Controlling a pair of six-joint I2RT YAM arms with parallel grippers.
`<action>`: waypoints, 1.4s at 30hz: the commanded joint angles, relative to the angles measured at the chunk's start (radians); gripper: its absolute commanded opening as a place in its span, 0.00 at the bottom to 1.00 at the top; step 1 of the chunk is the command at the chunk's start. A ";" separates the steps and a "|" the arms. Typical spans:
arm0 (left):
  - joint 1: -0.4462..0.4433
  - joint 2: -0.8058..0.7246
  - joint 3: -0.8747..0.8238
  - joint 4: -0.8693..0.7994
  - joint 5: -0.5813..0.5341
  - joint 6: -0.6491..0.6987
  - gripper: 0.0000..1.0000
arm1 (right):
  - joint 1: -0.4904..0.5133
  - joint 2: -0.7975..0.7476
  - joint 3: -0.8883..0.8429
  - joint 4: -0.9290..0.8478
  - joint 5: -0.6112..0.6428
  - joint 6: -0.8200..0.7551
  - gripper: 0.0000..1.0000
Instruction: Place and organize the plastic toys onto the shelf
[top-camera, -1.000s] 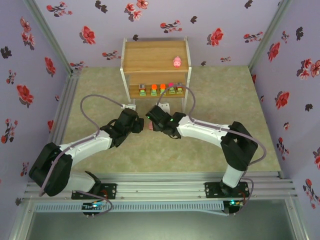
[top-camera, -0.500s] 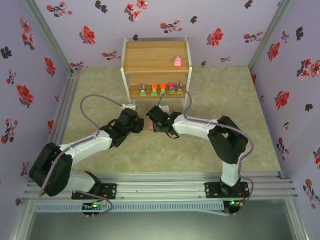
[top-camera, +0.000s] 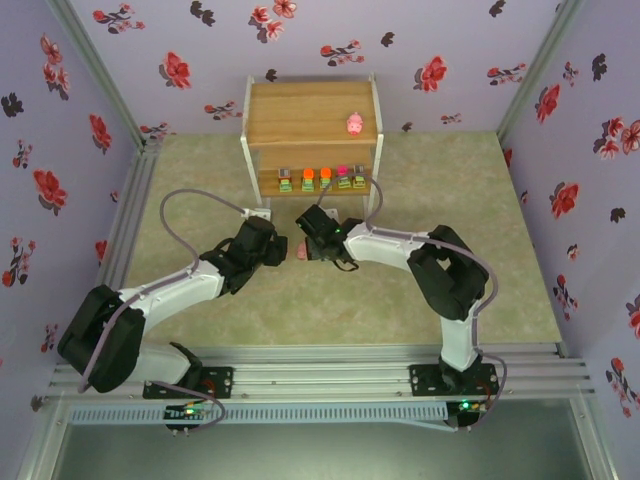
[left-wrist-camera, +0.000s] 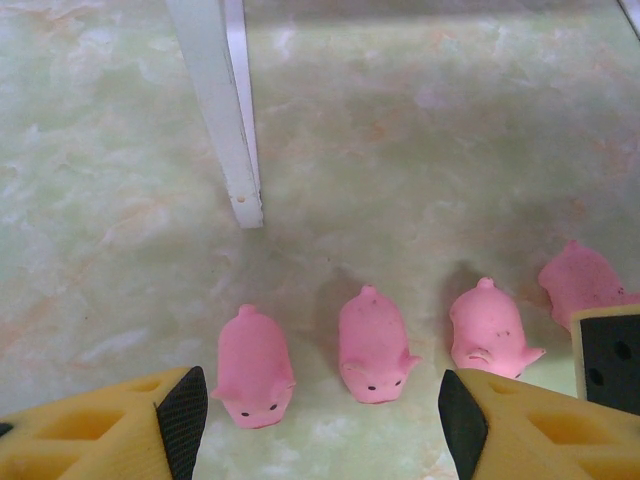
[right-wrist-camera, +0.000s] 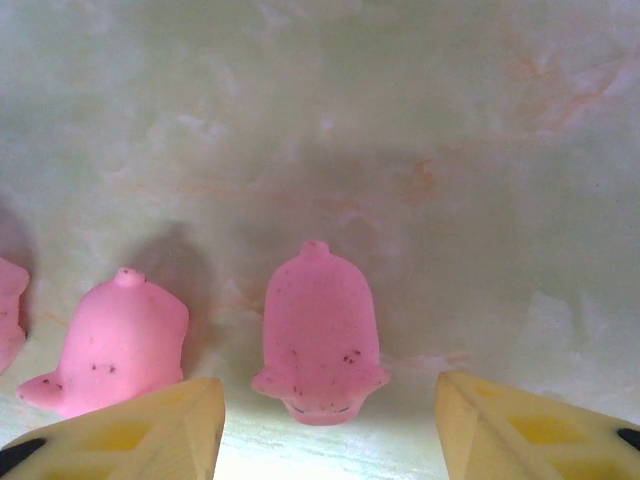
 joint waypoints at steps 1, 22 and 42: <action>0.008 -0.011 0.021 -0.020 -0.004 -0.015 0.67 | -0.016 0.026 0.036 -0.009 -0.014 -0.022 0.41; 0.008 -0.014 0.020 -0.020 0.001 -0.015 0.67 | -0.035 0.094 0.090 -0.027 -0.027 -0.047 0.27; 0.009 -0.018 0.020 -0.021 0.000 -0.015 0.67 | -0.037 0.104 0.091 -0.049 -0.025 -0.057 0.16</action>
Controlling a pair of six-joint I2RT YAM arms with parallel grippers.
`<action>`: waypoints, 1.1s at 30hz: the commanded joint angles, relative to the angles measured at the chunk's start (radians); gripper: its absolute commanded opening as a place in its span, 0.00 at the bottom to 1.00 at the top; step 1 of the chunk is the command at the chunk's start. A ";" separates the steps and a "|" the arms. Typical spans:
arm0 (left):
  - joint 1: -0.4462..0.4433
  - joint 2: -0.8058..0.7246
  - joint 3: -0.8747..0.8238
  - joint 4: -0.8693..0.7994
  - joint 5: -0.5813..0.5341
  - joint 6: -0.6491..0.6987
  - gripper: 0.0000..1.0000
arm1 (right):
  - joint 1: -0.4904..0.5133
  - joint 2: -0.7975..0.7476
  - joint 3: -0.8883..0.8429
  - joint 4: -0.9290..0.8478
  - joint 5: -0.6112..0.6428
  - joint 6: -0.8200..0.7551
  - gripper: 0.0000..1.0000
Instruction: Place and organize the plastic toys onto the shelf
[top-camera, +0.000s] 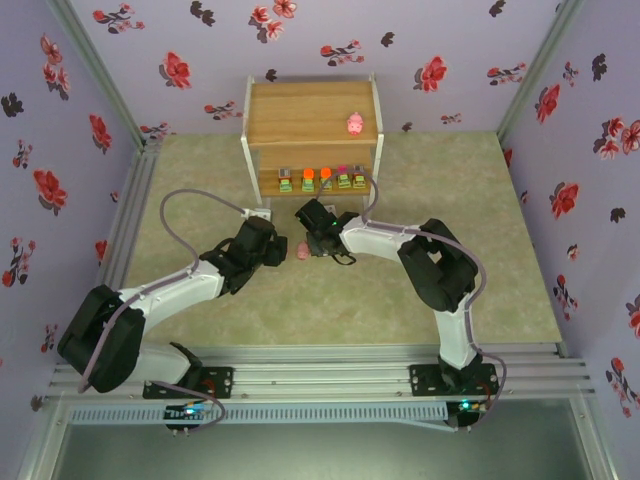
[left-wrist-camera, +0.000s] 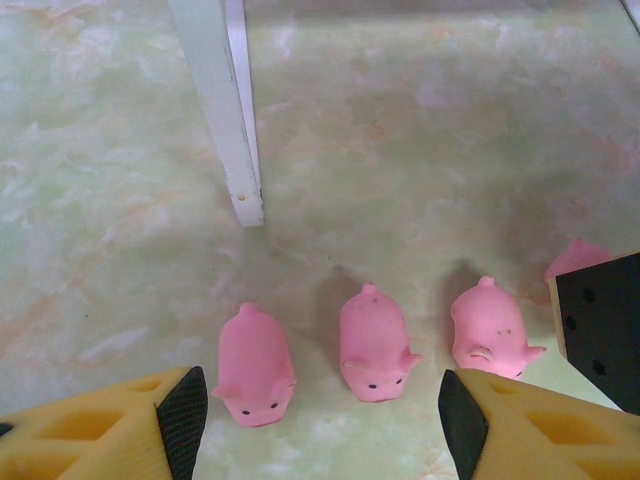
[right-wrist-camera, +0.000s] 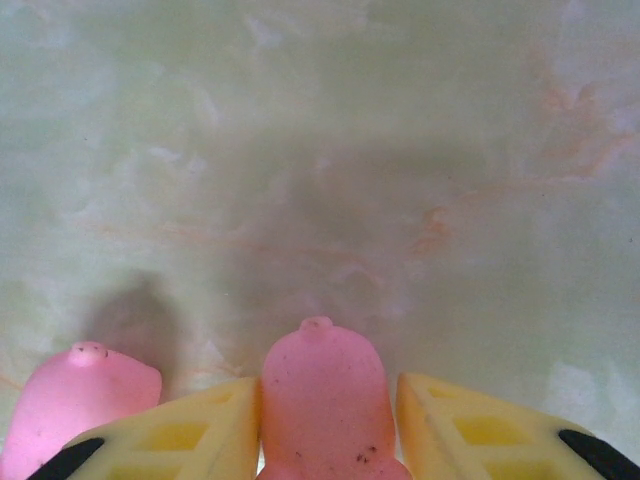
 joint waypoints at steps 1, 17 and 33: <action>0.009 -0.019 0.020 -0.018 0.000 -0.015 0.67 | -0.004 0.018 0.012 -0.029 0.002 -0.012 0.14; 0.009 -0.022 0.018 -0.017 0.002 -0.015 0.67 | 0.055 -0.130 -0.006 -0.117 0.085 -0.016 0.05; 0.008 -0.012 0.017 -0.008 0.013 -0.015 0.67 | 0.118 -0.392 0.090 -0.290 0.192 -0.045 0.04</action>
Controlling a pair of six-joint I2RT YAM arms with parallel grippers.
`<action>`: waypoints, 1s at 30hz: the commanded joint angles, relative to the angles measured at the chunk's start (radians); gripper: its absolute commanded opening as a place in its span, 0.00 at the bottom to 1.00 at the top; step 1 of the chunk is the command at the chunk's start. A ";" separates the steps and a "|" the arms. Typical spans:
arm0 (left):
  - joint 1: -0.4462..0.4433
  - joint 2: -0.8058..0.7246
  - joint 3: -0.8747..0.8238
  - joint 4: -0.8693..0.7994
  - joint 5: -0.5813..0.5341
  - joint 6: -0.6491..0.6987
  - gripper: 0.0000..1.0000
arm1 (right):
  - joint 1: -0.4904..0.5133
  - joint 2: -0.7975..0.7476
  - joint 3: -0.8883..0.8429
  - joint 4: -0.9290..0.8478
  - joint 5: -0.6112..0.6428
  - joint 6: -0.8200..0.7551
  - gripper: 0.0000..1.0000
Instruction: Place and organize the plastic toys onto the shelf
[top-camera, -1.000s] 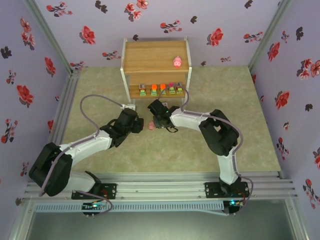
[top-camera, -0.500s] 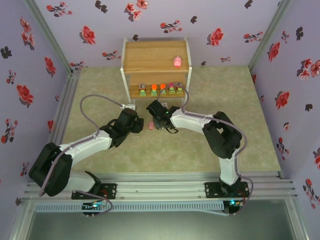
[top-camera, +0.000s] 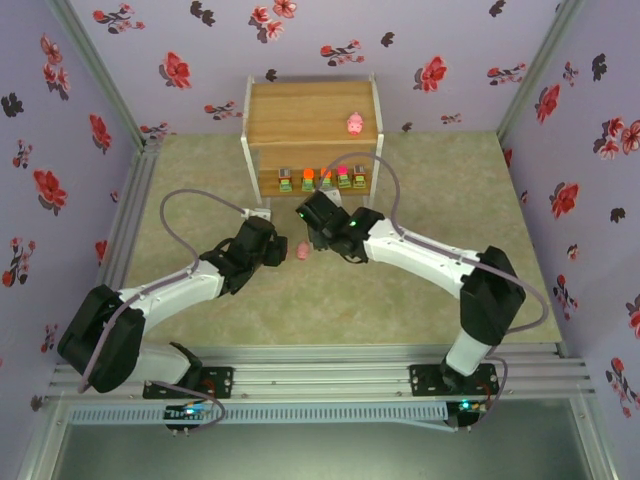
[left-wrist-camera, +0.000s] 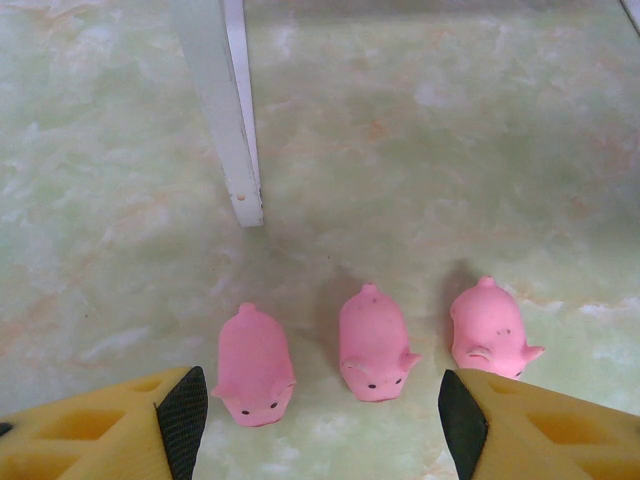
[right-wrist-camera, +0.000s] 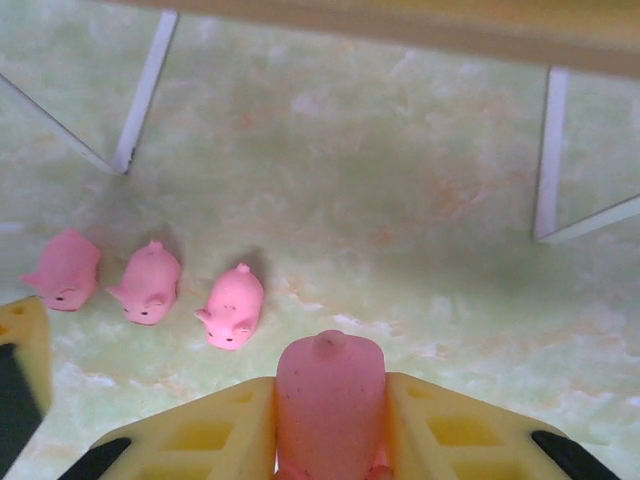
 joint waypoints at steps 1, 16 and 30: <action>0.008 -0.013 0.016 -0.005 0.013 -0.013 0.67 | 0.010 -0.062 0.072 -0.081 0.061 -0.036 0.04; 0.004 -0.019 0.010 0.012 0.030 -0.007 0.67 | 0.019 -0.138 0.350 -0.187 0.123 -0.139 0.04; 0.000 -0.025 0.012 0.011 0.034 -0.004 0.67 | -0.010 0.046 0.759 -0.278 0.223 -0.248 0.06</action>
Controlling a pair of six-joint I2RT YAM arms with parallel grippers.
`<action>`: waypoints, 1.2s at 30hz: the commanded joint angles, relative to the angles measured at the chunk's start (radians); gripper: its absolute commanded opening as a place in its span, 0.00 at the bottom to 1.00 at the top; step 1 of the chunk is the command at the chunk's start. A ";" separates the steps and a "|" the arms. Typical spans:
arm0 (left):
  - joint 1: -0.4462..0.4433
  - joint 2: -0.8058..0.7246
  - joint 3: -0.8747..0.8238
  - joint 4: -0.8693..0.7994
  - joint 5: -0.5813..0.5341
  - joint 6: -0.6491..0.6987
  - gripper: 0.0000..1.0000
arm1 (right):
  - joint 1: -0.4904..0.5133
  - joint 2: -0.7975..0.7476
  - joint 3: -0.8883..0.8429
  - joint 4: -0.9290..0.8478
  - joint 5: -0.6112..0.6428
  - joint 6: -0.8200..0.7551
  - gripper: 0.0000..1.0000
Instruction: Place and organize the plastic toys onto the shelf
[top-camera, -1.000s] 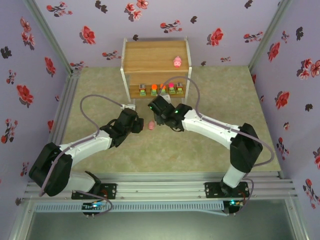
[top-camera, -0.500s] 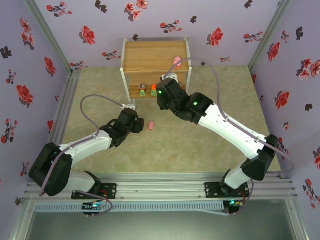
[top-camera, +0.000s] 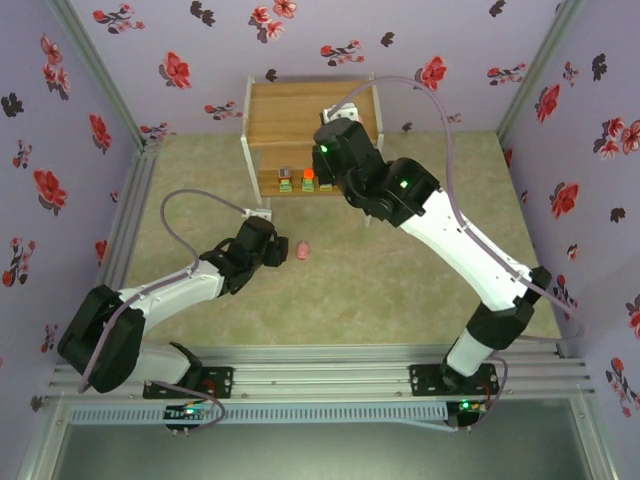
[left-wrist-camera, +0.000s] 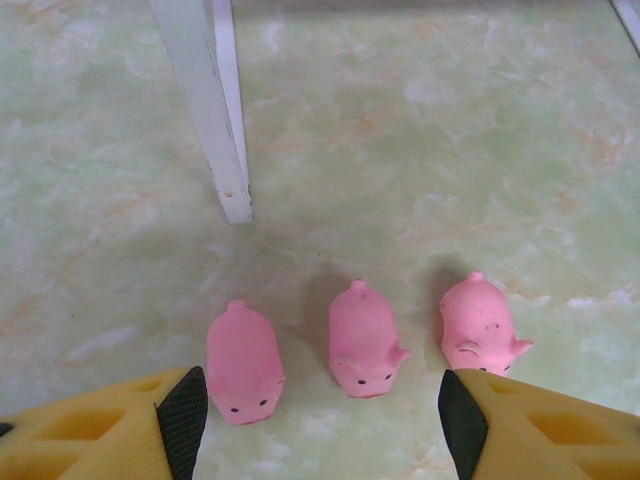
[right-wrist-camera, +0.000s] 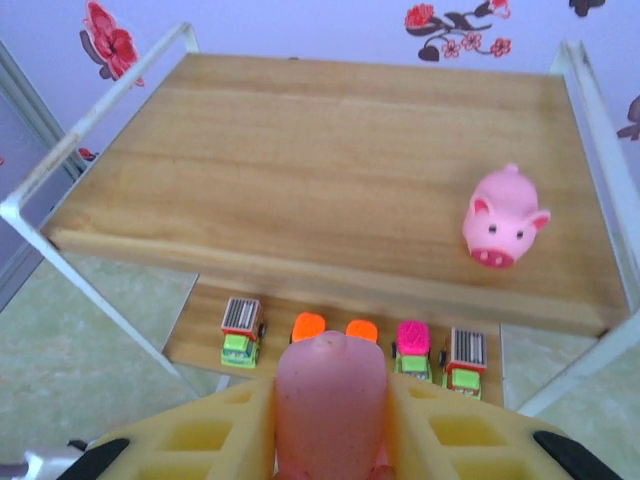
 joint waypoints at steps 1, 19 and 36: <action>0.000 -0.025 0.012 0.010 0.013 -0.002 0.67 | -0.020 0.062 0.112 -0.052 0.040 -0.049 0.06; 0.000 -0.032 0.012 0.006 0.014 -0.001 0.67 | -0.148 0.279 0.355 -0.110 -0.043 -0.056 0.07; 0.000 -0.036 0.013 0.005 0.013 0.001 0.67 | -0.195 0.338 0.388 -0.126 -0.073 -0.046 0.09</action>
